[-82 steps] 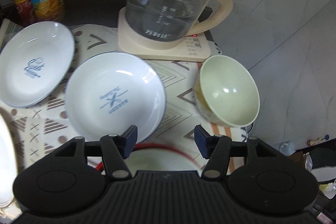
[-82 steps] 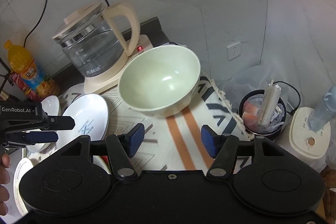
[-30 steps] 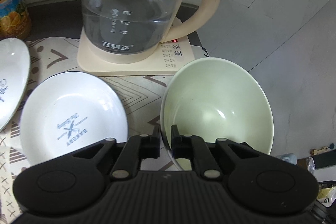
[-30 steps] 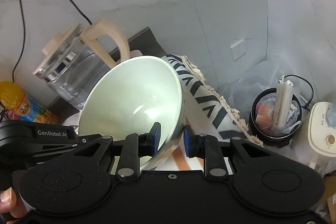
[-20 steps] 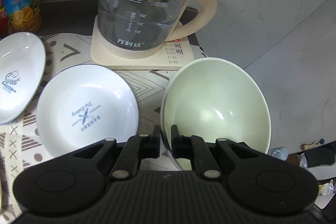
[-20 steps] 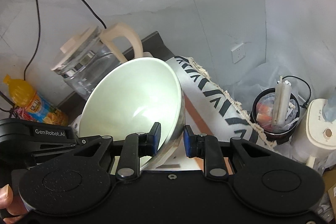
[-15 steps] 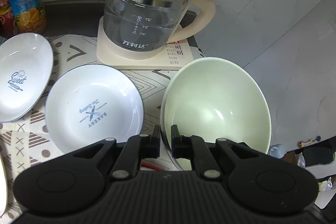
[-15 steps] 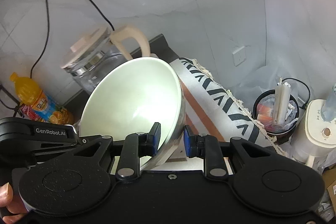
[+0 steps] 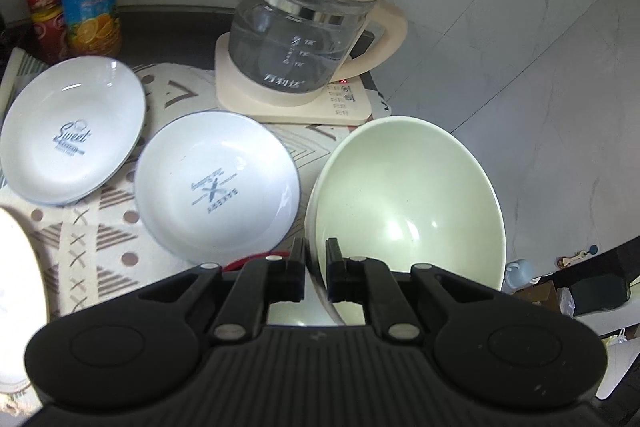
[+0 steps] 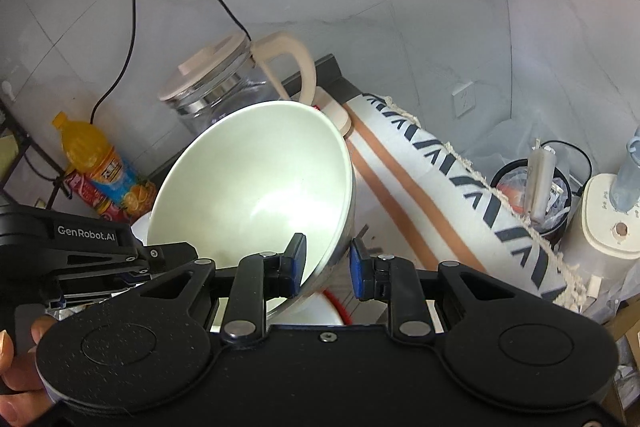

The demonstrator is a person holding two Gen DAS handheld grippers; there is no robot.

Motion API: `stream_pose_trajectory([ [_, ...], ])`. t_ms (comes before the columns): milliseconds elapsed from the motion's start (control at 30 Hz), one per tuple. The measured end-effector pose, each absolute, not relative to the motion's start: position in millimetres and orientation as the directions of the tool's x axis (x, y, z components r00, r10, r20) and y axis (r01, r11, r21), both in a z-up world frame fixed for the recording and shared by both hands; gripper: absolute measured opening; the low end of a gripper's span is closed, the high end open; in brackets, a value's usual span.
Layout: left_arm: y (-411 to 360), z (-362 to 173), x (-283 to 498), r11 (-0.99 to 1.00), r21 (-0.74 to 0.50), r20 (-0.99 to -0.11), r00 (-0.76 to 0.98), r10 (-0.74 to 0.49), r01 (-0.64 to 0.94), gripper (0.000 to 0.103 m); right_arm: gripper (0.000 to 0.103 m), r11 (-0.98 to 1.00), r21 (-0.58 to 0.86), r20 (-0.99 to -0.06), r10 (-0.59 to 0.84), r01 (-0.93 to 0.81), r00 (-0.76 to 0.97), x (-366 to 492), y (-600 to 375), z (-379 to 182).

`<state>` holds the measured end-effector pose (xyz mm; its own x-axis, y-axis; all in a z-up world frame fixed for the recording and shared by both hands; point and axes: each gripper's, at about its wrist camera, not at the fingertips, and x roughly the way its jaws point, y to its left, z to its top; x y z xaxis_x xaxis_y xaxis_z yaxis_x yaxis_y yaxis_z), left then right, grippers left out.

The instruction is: Organize plates and bowls

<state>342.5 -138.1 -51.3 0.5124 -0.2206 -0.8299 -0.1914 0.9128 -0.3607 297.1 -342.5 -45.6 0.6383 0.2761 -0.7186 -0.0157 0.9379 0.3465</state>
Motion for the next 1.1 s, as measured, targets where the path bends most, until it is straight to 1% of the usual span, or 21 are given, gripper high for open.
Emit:
stream_pose_trajectory([
  [500,-121.1,-53.6,296.4,0.905,-0.367,-0.837,0.502,-0.219,-0.217,0.008,0.023,0.947,0.319,-0.739,0.278,-0.044,0.613,261.1,-328.4,-48.7],
  [1100,-116.8,-88.5,272.2,0.894,-0.364,-0.877,0.419,-0.234,-0.263,0.009,0.022,0.952,0.300,-0.782,0.284,-0.065,0.555,246.5,-329.1,-68.8],
])
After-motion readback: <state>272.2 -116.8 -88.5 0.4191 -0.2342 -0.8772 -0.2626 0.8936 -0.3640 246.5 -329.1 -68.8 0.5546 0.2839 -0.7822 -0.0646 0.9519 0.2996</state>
